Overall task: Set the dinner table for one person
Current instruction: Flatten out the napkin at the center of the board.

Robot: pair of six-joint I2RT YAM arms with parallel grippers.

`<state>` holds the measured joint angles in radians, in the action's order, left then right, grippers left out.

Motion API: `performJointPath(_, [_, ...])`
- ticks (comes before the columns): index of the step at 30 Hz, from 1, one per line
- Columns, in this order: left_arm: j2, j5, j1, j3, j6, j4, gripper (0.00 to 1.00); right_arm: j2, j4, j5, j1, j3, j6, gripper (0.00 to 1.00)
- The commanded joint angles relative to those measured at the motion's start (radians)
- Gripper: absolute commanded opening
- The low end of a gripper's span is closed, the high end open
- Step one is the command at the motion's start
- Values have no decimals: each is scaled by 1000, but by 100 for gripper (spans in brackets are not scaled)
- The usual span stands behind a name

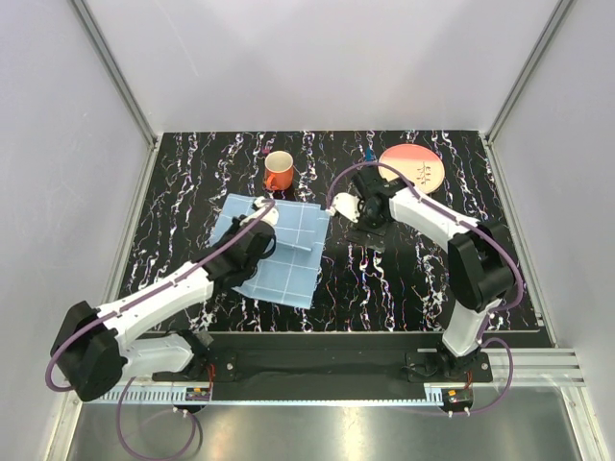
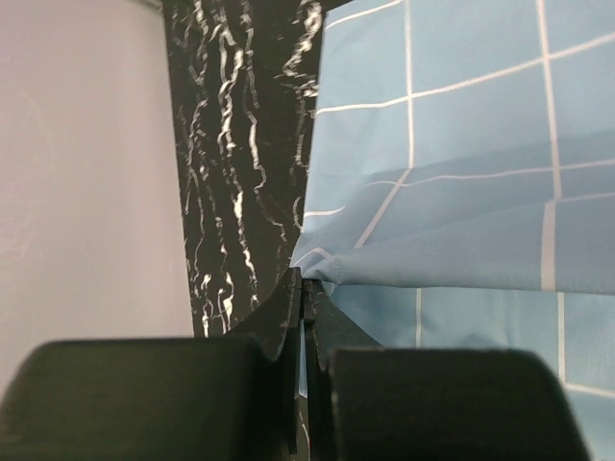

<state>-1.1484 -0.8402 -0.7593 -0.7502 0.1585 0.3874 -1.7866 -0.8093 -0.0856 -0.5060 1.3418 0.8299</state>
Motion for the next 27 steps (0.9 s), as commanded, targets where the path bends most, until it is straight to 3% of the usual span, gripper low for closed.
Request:
performJointPath(1, [41, -66, 44, -6, -27, -84, 0, -16, 13, 0, -17, 29, 35, 100])
performJointPath(17, [32, -36, 192, -28, -25, -105, 0, -10, 62, 1, -51, 37, 74, 100])
performJointPath(23, [12, 177, 189, -26, -22, -35, 0, -3, 76, -23, -58, 28, 86, 100])
performJointPath(27, [-14, 279, 102, -11, 30, 18, 0, 10, 127, -74, -57, 25, 81, 100])
